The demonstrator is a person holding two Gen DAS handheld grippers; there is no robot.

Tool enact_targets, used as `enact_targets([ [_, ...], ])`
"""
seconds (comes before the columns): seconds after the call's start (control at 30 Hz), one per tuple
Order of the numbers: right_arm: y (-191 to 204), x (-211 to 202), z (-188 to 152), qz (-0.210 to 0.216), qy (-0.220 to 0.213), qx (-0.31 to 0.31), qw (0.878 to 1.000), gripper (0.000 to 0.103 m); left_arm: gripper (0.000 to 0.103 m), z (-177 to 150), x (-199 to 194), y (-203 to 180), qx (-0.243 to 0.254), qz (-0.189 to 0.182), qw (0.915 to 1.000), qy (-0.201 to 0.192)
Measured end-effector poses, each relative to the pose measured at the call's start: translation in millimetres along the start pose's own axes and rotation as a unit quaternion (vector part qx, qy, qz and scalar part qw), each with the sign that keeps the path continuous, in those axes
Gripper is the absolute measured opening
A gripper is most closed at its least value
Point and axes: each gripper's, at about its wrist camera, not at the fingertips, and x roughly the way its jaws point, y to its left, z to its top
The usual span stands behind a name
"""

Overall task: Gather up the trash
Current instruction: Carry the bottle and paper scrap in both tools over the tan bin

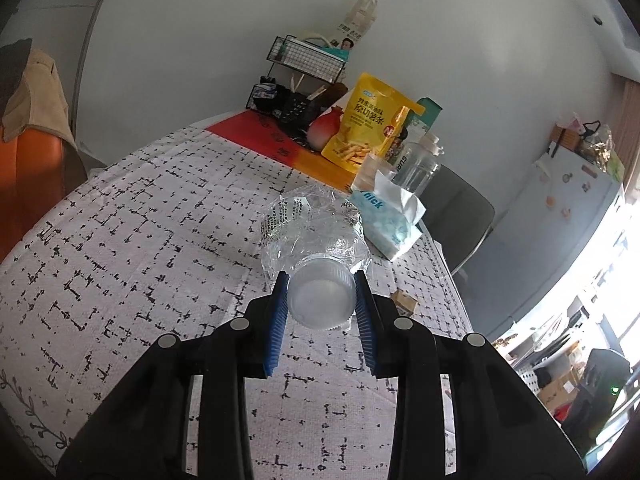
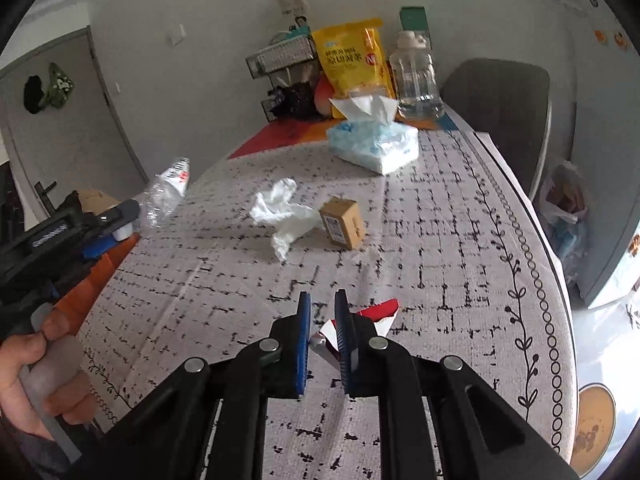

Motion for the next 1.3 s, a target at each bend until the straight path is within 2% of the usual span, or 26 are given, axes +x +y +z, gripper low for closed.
enact_targets([
  [0.13, -1, -15, 4, 0.020, -0.014, 0.004, 1.000, 0.009, 0.032, -2, 3, -15, 0.011, -0.015, 0.9998, 0.006],
  [0.17, -4, -19, 5, 0.026, -0.016, 0.009, 0.999, 0.003, 0.032, -3, 4, -20, 0.014, -0.018, 0.9997, 0.007],
  [0.33, -29, -29, 7, 0.029, -0.017, 0.041, 0.999, 0.003, 0.032, -13, 13, -50, 0.030, -0.041, 0.9985, 0.020],
  [0.5, -60, -44, 3, 0.012, -0.024, 0.064, 0.998, 0.003, 0.032, -29, 27, -83, 0.049, -0.063, 0.9960, 0.041],
  [0.67, -96, -64, -5, -0.023, -0.035, 0.080, 0.996, 0.003, 0.032, -49, 40, -121, 0.075, -0.084, 0.9916, 0.063],
  [0.9, -155, -97, -14, -0.080, -0.051, 0.110, 0.989, 0.003, 0.032, -82, 58, -190, 0.118, -0.131, 0.9792, 0.100],
  [1.1, -203, -127, -26, -0.130, -0.063, 0.136, 0.980, 0.003, 0.032, -108, 69, -248, 0.151, -0.166, 0.9667, 0.124],
  [1.3, -255, -154, -48, -0.183, -0.069, 0.170, 0.966, 0.003, 0.032, -132, 82, -294, 0.173, -0.189, 0.9544, 0.153],
])
